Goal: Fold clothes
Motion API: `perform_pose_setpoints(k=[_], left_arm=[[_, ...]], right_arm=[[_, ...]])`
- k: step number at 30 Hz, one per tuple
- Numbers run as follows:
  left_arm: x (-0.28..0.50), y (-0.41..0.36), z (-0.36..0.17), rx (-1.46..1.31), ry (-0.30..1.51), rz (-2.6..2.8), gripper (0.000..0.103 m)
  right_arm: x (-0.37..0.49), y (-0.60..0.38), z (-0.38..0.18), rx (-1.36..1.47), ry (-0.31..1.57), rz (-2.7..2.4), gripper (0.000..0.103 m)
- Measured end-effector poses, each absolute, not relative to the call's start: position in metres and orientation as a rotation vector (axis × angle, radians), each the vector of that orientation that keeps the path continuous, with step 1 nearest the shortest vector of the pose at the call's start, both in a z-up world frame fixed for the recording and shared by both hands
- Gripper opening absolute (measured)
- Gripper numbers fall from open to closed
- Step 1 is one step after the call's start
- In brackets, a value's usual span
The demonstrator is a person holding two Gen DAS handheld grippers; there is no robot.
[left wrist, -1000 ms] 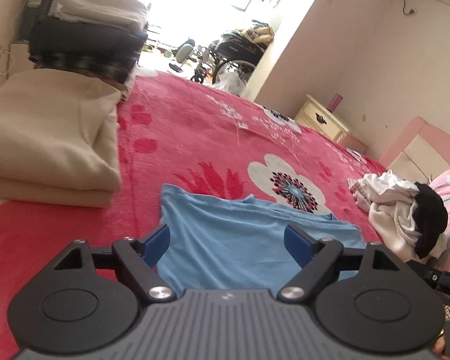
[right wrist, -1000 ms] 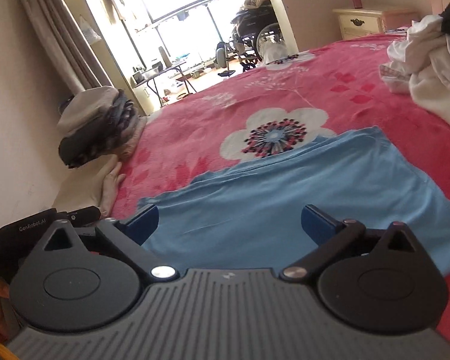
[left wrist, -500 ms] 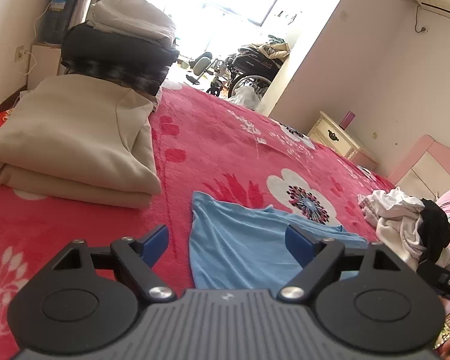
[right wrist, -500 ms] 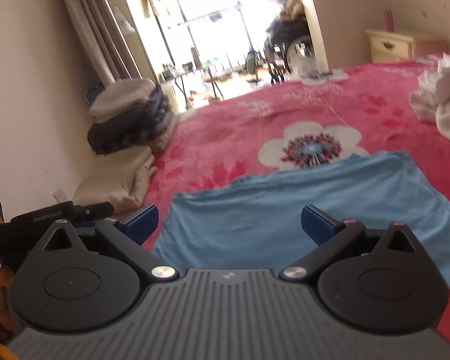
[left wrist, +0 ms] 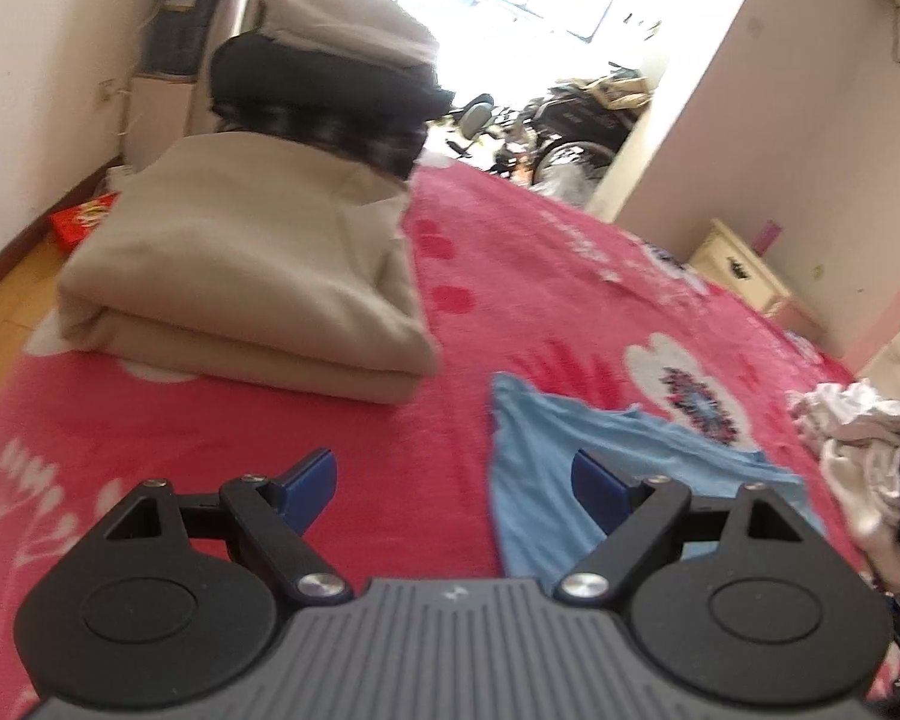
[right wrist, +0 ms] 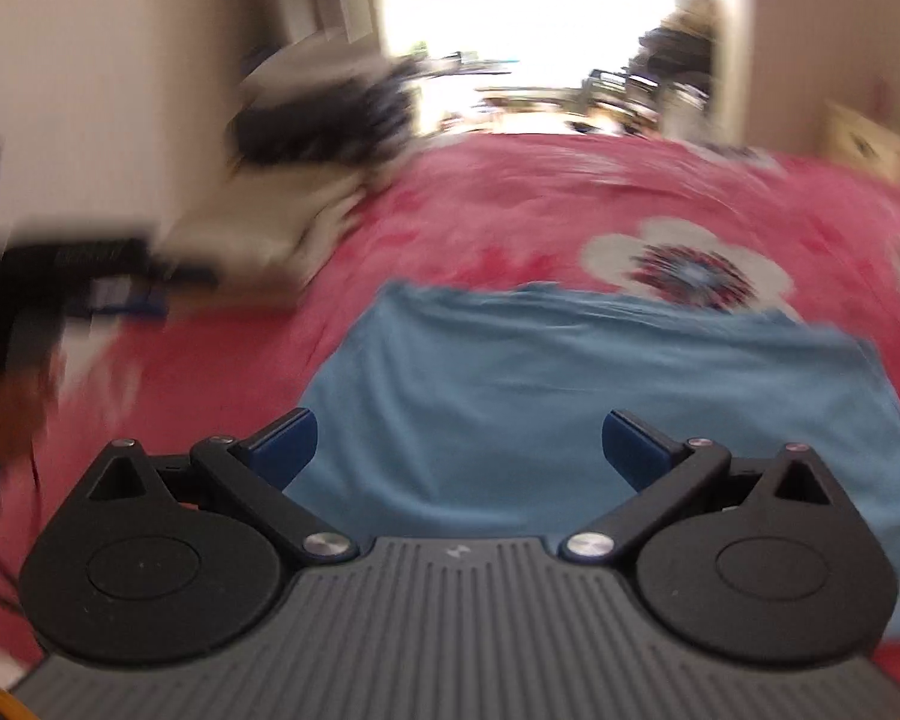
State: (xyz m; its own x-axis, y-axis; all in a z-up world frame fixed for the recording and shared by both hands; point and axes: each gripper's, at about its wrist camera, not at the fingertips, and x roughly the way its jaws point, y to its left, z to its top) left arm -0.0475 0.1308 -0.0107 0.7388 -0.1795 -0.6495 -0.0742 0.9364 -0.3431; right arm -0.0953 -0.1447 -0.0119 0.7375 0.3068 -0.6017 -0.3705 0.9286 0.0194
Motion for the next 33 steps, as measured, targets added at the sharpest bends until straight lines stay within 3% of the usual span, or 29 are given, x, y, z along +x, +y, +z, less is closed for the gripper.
perform_pose_setpoints(k=[11,13,15,19,21,22,33], left_arm=[[-0.046,0.147,-0.024,-0.355,0.815,-0.019,0.087],[-0.047,0.148,-0.026,-0.361,0.821,-0.022,0.087],[-0.046,0.148,-0.028,-0.364,0.828,-0.024,0.086],[-0.045,0.148,-0.034,-0.364,0.845,-0.031,0.086],[-0.043,0.147,-0.036,-0.366,0.854,-0.040,0.086],[-0.041,0.147,-0.037,-0.371,0.861,-0.048,0.086],[0.021,0.122,-0.069,-0.726,1.039,-0.300,0.083]], right_arm=[[-0.108,-0.044,-0.057,-0.514,0.625,0.646,0.096],[-0.107,-0.038,-0.062,-0.541,0.642,0.651,0.083],[-0.105,-0.032,-0.068,-0.568,0.660,0.655,0.061],[-0.102,-0.019,-0.080,-0.621,0.695,0.664,0.047],[-0.099,-0.017,-0.081,-0.631,0.701,0.647,0.017],[-0.098,-0.018,-0.079,-0.624,0.697,0.622,0.010],[-0.080,-0.097,-0.035,-0.148,0.715,0.449,0.009]])
